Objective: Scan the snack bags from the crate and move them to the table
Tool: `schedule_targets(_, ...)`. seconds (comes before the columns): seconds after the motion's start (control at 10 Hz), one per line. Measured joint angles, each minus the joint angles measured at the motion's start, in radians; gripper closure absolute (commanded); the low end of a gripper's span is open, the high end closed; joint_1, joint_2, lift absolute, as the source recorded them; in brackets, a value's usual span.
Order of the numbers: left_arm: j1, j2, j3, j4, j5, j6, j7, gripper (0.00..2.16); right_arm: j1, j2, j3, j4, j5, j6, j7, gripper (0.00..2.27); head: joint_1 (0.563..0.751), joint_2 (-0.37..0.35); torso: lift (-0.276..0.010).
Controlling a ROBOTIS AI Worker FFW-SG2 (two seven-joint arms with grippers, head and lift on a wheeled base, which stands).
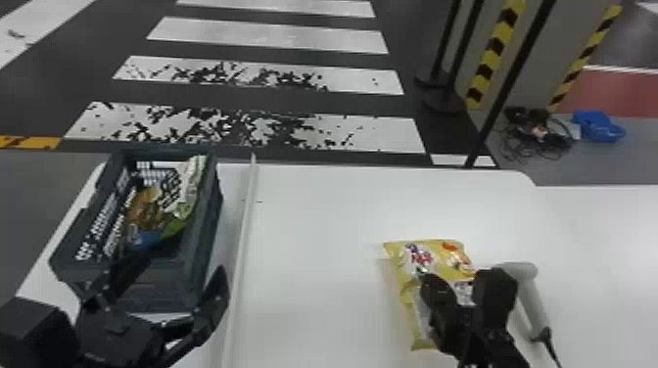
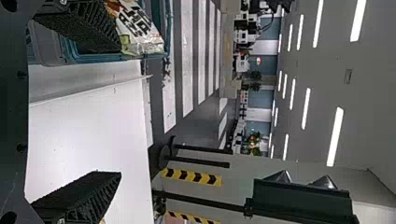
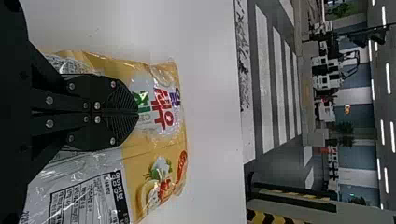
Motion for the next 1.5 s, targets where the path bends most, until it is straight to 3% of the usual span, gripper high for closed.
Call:
schedule_targets(0.5, -0.003, -0.001, -0.004, 0.0, 0.0, -0.003, -0.001, 0.03, 0.062, -0.001, -0.033, -0.073, -0.058, -0.049, 0.015, 2.24, 0.695, -0.121, -0.095)
schedule_targets(0.6, -0.003, -0.001, -0.006, -0.001, 0.0, -0.003, -0.001, 0.03, 0.082, -0.001, -0.042, -0.125, -0.071, -0.04, 0.015, 1.92, 0.695, -0.122, -0.095)
schedule_targets(0.8, -0.003, 0.0, -0.008, -0.007, -0.001, -0.003, -0.001, 0.03, 0.107, -0.004, -0.075, -0.213, -0.087, 0.033, 0.011, 0.39, 0.695, -0.134, -0.095)
schedule_targets(0.9, -0.003, 0.0, -0.006, -0.011, -0.001, -0.003, 0.0, 0.03, 0.116, -0.012, -0.099, -0.234, -0.099, 0.05, 0.014, 0.02, 0.695, -0.149, -0.095)
schedule_targets(1.2, -0.003, 0.004, 0.0, -0.018, -0.001, -0.003, 0.0, 0.03, 0.167, -0.046, -0.162, -0.238, -0.102, -0.034, 0.071, 0.03, 0.695, -0.188, -0.095)
schedule_targets(1.5, -0.005, 0.006, 0.0, -0.017, 0.001, -0.003, -0.001, 0.03, 0.186, -0.076, -0.281, -0.209, -0.145, -0.038, 0.133, 0.03, 0.695, -0.272, -0.095)
